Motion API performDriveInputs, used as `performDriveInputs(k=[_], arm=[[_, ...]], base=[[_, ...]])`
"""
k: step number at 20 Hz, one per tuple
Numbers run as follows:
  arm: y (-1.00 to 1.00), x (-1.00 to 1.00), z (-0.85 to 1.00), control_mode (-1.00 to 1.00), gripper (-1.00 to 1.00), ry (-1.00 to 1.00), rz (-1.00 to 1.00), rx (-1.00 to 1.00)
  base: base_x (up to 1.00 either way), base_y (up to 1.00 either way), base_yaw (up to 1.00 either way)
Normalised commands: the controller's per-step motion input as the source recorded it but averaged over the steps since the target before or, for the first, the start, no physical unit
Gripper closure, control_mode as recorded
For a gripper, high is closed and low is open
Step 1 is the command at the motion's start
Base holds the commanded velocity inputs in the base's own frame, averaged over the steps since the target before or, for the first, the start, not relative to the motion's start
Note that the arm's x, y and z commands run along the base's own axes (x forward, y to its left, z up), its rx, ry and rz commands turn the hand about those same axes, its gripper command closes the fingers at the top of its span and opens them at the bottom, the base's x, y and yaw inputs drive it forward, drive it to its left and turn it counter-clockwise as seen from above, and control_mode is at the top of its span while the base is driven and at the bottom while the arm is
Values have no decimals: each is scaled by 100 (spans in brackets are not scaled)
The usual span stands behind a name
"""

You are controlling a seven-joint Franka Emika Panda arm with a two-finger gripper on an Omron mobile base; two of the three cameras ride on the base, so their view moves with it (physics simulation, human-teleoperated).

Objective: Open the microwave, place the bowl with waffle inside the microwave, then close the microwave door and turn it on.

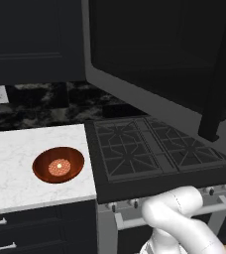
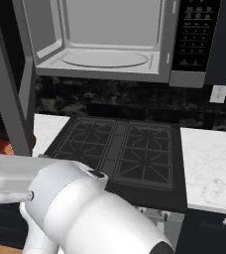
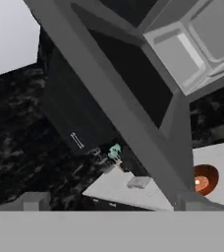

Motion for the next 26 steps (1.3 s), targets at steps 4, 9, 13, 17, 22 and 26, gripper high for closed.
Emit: performDriveInputs(k=[4,9,13,17,22,26], arm=[[-39,100,3,-100,-100,15,20,26],[30,100,-26,-100,-100,16,1,1],[19,100,-22,-100,-100,21,7,0],[1,99,0,-100,-100,31,14,5],[27,66,0,-100,-100,22,26,2],[88,4,0,-100,-100,3,33,0]], base=[[0,0,0],[0,0,0],[0,0,0],[0,0,0],[0,0,0],[0,0,0]])
